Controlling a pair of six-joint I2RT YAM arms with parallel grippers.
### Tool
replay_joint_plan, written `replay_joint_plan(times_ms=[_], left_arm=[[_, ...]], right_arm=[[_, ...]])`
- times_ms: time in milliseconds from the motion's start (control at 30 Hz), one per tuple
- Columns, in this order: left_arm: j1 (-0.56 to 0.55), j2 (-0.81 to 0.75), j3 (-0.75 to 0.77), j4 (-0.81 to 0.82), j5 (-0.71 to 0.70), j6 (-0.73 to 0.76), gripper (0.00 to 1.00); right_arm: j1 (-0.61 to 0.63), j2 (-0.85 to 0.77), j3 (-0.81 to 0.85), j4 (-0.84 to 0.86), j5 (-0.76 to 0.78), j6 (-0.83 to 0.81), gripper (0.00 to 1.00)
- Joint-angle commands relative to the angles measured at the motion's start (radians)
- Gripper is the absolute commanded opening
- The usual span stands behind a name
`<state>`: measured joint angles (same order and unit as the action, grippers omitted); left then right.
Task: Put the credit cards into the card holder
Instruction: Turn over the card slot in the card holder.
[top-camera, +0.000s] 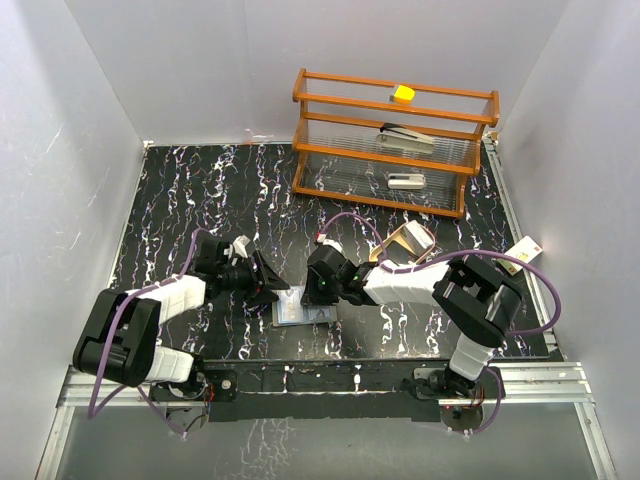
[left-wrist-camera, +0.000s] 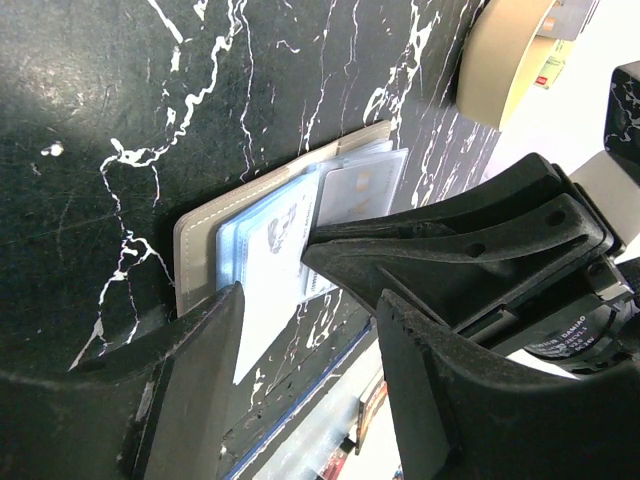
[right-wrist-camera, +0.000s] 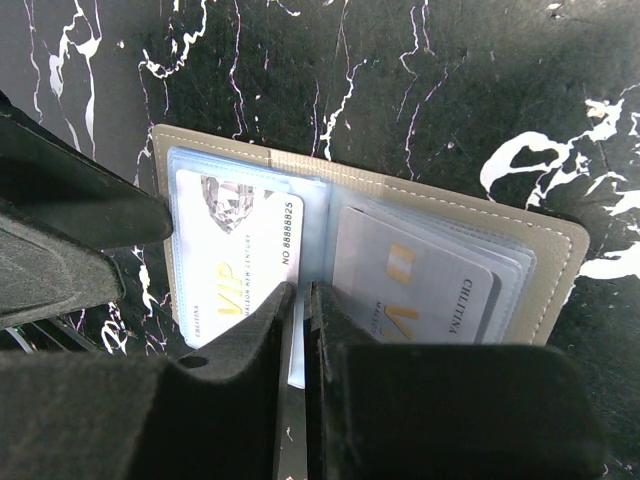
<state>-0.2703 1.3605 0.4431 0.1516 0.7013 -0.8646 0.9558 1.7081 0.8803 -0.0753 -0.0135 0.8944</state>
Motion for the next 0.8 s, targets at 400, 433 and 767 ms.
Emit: replay_joint_plan(times_ms=[400, 433, 767], left_arm=[[0.005, 0.022, -0.011, -0.01, 0.005, 0.009, 0.54], [0.006, 0.02, -0.006, -0.027, -0.004, 0.017, 0.54], [0.006, 0.016, -0.021, 0.019, 0.017, -0.007, 0.55]], right_arm=[[0.009, 0.002, -0.011, 0.028, 0.009, 0.004, 0.08], [0.009, 0.002, -0.01, 0.028, 0.009, 0.004, 0.08], [0.011, 0.007, -0.004, 0.025, 0.007, 0.004, 0.08]])
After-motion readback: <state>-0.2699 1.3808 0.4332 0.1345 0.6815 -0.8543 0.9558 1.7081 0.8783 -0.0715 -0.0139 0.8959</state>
